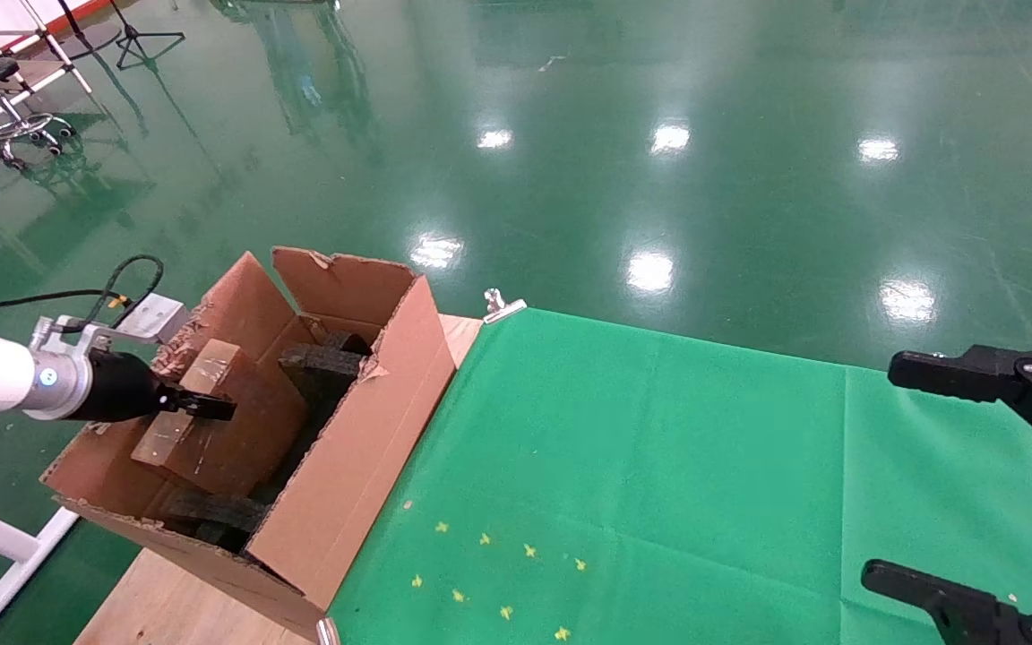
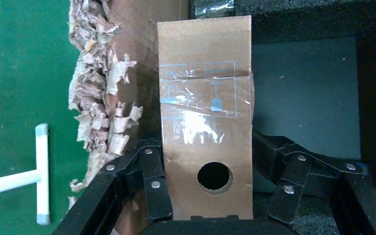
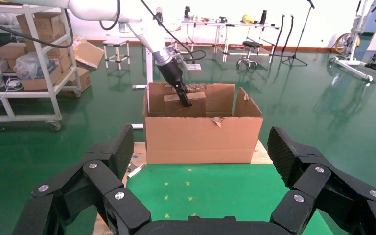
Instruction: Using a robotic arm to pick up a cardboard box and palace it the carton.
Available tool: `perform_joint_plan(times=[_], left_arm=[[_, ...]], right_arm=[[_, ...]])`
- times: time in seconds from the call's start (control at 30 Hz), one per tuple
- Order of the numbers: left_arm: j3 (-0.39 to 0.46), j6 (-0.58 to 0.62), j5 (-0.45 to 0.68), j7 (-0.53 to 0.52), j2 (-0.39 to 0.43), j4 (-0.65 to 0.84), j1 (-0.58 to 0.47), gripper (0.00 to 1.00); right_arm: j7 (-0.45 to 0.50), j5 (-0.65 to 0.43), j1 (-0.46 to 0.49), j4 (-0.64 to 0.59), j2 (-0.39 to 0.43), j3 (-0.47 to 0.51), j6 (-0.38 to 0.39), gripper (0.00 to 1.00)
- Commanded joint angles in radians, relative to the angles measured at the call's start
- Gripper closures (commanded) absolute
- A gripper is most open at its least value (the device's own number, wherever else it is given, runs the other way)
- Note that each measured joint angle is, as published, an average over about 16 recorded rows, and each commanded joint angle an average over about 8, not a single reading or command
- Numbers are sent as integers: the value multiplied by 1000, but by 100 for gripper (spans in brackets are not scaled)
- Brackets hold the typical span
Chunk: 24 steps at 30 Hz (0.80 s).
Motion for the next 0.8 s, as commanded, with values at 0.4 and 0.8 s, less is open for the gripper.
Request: perform_joint_plan(times=[0.4, 0.8], left_arm=[[5, 10, 7, -3, -4, -6, -5, 0], [-25, 151, -39, 24, -56, -62, -94, 0]], right_arm=[[0, 0, 0, 0, 0, 0, 0, 0], [0, 0, 0, 0, 0, 0, 0, 0]])
